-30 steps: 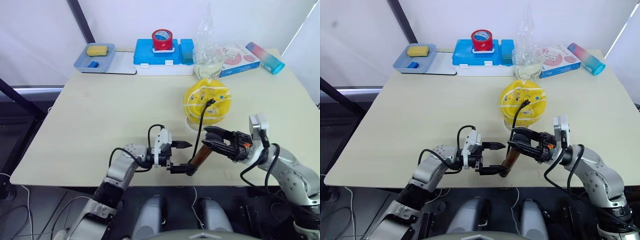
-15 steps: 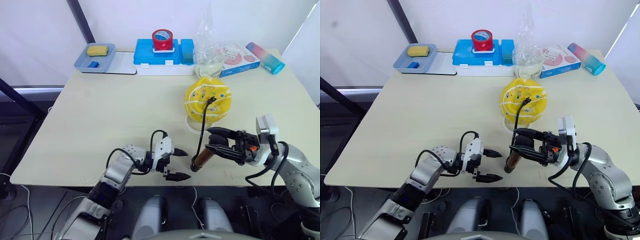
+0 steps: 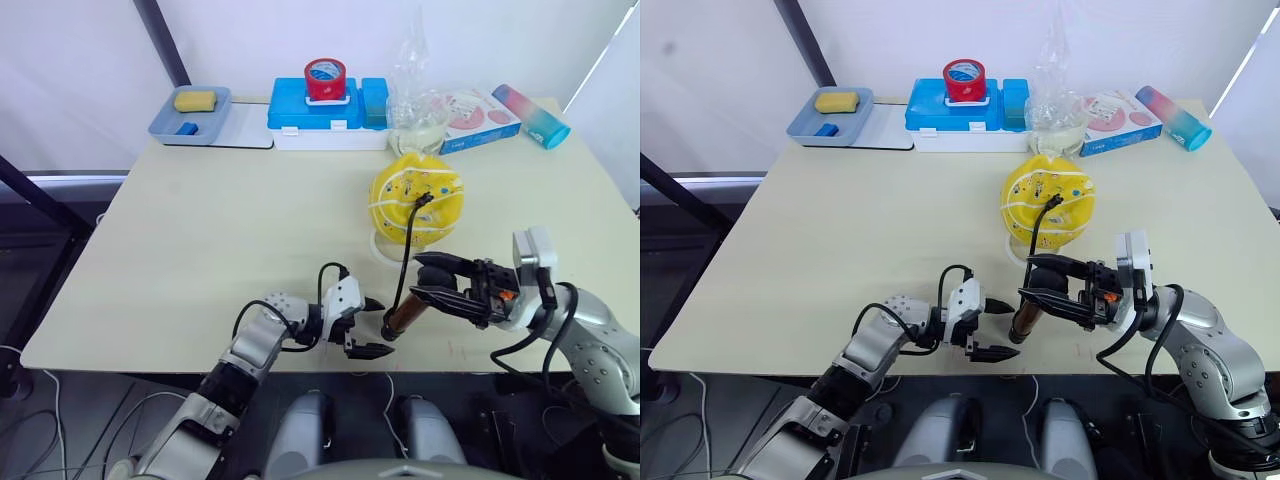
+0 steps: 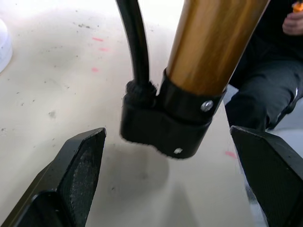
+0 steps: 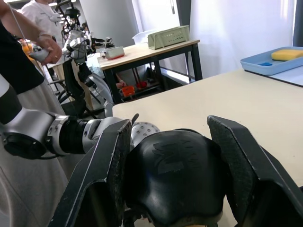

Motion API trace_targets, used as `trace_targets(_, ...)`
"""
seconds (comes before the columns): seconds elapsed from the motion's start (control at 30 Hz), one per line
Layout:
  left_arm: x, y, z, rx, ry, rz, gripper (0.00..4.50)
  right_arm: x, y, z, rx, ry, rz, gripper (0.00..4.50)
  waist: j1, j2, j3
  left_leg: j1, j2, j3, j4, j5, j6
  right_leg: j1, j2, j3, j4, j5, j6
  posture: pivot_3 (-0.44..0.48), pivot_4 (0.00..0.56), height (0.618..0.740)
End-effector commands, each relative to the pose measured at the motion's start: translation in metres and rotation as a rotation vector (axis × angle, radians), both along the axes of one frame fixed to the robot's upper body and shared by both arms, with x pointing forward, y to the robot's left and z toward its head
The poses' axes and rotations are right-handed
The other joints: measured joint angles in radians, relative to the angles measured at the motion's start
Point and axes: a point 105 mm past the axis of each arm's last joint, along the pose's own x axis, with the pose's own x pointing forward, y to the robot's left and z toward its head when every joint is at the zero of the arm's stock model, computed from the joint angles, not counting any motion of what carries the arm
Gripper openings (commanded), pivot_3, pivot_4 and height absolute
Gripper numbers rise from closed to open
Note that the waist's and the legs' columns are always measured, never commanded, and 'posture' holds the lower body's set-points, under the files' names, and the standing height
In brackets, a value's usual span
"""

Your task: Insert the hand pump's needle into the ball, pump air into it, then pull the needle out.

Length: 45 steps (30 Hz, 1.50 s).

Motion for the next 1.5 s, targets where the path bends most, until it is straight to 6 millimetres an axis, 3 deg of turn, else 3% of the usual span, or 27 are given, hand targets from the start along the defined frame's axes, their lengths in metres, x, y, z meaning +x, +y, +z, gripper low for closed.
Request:
trace_targets(0.03,-0.002,-0.003,0.011,-0.033,-0.027,-0.013,4.47,-0.003,0.003,0.013,0.018,-0.053,0.014,2.04,0.000,0.000,0.000,0.000,0.000,0.000,0.000,0.000,0.000,0.000,0.000,0.000,0.000,0.000,0.000,0.000,0.150,0.739)
trace_targets(0.57,0.003,0.013,0.010,-0.010,-0.056,0.142,4.47,0.011,0.030,0.014,0.007,0.021,-0.069,2.04,-0.003,0.000,0.000,0.000,0.000,0.000,0.000,0.000,0.000,0.000,-0.002,0.000,0.000,0.000,0.000,0.000,0.150,0.739)
trace_targets(1.07,-0.002,0.045,0.019,-0.075,-0.107,0.346,4.47,0.012,0.070,0.020,0.046,-0.014,-0.034,2.04,-0.004,0.001,0.000,0.000,0.000,0.000,-0.001,-0.003,-0.005,-0.002,-0.008,-0.001,0.000,0.000,-0.001,0.000,0.150,0.739)
trace_targets(1.27,-0.002,0.060,0.009,-0.062,-0.104,0.367,4.47,0.024,0.081,0.019,0.043,-0.035,-0.047,2.04,-0.004,0.001,0.000,0.000,0.000,-0.001,-0.001,-0.003,-0.005,-0.002,-0.008,-0.002,0.000,0.001,-0.001,0.000,0.150,0.739)
trace_targets(1.5,0.004,0.062,0.009,-0.094,-0.095,0.392,4.47,0.034,0.083,0.014,0.025,-0.014,-0.093,2.04,-0.007,0.001,0.000,0.000,0.000,0.000,-0.002,-0.003,-0.006,-0.003,-0.015,-0.019,0.000,0.003,-0.005,0.000,0.150,0.739)
